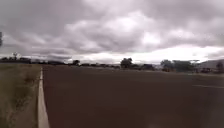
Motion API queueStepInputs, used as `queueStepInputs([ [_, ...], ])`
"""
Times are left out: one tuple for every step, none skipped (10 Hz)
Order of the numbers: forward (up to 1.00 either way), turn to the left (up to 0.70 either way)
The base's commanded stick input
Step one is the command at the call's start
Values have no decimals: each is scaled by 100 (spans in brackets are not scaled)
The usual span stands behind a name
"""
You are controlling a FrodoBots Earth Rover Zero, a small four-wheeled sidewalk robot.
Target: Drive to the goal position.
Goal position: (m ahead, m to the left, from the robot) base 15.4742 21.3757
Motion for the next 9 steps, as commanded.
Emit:
queueStepInputs([
  [0,85],
  [0,85],
  [0,85],
  [0,85],
  [0,85],
  [0,85],
  [0,85],
  [0,85],
  [0,45],
])
